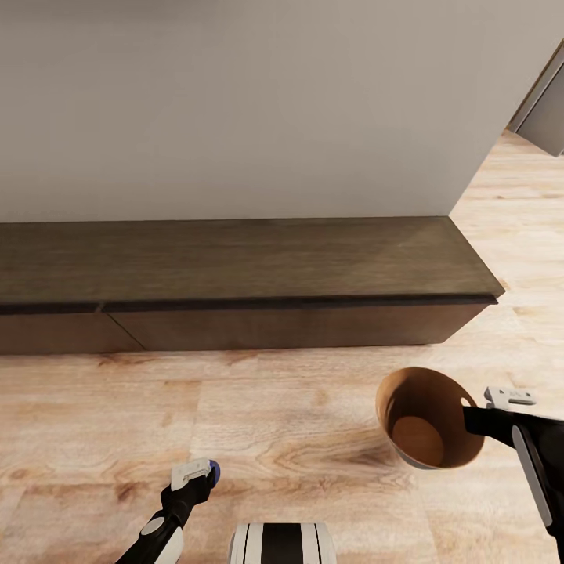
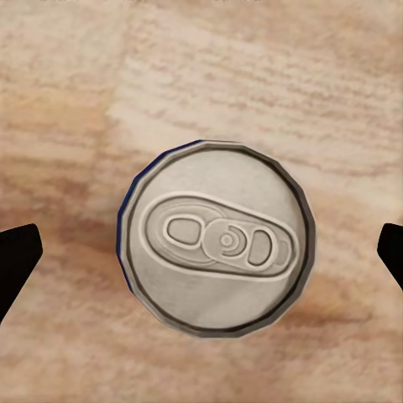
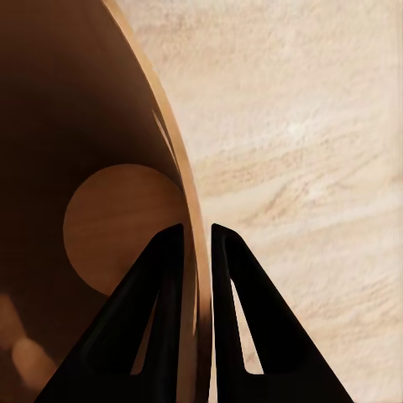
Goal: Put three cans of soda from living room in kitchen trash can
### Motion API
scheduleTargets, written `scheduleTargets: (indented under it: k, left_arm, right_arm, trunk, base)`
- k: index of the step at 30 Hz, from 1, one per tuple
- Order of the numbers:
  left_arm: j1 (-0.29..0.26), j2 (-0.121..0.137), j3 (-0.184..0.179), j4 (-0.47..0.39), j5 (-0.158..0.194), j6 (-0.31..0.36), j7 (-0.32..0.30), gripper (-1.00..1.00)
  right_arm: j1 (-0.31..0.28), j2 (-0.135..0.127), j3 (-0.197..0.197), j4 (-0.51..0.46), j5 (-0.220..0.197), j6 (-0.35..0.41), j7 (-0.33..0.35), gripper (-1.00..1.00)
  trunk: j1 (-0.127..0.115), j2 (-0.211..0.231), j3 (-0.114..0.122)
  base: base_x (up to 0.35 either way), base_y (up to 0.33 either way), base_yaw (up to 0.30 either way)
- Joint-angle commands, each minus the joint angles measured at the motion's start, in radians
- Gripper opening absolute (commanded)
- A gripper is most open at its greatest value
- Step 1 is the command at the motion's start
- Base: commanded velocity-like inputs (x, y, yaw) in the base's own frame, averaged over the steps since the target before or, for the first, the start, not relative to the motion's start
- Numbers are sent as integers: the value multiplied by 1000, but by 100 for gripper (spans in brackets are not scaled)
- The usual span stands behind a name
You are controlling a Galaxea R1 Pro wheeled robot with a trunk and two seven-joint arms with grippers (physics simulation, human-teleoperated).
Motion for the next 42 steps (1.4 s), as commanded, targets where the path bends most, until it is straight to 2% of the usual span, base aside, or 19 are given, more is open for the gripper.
scheduleTargets:
  k: [1,28,42]
  left_arm:
    - [0,0,0,0,0,0,0,100]
    - [0,0,0,0,0,0,0,100]
    - [0,0,0,-1,0,0,0,100]
  right_arm:
    - [0,0,0,-1,-6,0,5,-100]
    - [-5,-3,-1,-19,-6,0,5,-100]
    - [-5,-1,-1,-19,-6,0,6,-100]
  trunk:
    - [0,0,0]
    - [0,0,0]
    - [0,0,0]
  base:
    - [0,0,0]
    - [1,0,0]
    - [66,0,0]
